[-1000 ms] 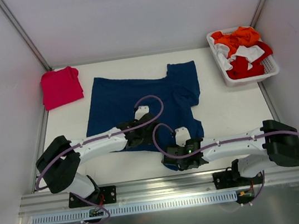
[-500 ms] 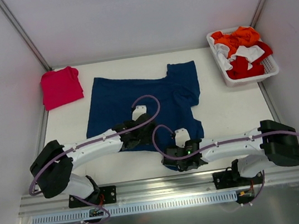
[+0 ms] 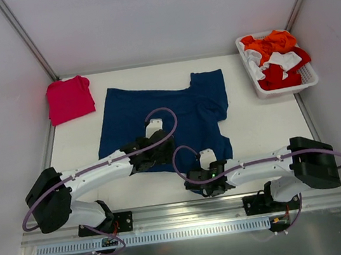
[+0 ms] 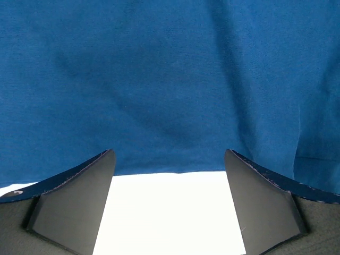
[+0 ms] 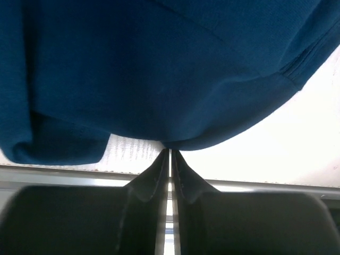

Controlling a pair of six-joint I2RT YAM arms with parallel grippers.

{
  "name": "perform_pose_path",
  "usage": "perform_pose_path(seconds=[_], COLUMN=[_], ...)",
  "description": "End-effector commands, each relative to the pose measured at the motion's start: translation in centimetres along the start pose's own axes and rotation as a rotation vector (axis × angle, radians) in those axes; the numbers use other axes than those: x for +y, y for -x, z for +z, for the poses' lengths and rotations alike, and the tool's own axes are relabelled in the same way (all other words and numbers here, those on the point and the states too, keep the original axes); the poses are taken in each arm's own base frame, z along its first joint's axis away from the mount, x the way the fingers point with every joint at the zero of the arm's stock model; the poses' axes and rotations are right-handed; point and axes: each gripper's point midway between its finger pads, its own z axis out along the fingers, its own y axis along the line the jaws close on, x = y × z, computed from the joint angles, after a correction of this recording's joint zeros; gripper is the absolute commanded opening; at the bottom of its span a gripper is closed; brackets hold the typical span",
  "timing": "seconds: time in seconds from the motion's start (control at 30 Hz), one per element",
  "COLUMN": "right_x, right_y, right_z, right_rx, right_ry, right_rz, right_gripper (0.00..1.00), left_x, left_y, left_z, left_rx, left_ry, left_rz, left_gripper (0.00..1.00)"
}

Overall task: Fold and stack the t-shirts
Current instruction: Flatten out the tshirt

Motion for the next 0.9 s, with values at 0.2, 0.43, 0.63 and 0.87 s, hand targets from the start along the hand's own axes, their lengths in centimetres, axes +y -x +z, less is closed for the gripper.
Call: perform_pose_path(seconds=[0.2, 0.43, 0.63, 0.87], right_x=[-0.6, -1.1, -1.3, -1.2], right_y=[-0.6, 0.9, 1.5, 1.5], right_z=[0.5, -1.3, -1.5, -0.9], right_rx=[0.011, -0.022, -0.045, -0.04], right_ry=[-0.032, -0.069, -0.081, -0.107], right_rz=[0.006, -0.019, -0.028, -0.042], right_gripper=[0.01, 0.3, 0.36, 0.36], left_x=[1.6, 1.6, 1.6, 1.6], left_y=[0.1, -0.1, -0.4, -0.6], left_z=[-0.8, -0.5, -0.1, 0.1], left_rx=[-0.025, -0.015, -0.002, 0.006], left_ry=[0.036, 0.04, 0.05, 0.054], left_rz=[0.013, 0.012, 0.017, 0.019], left_gripper=[0.86, 0.86, 0.86, 0.86])
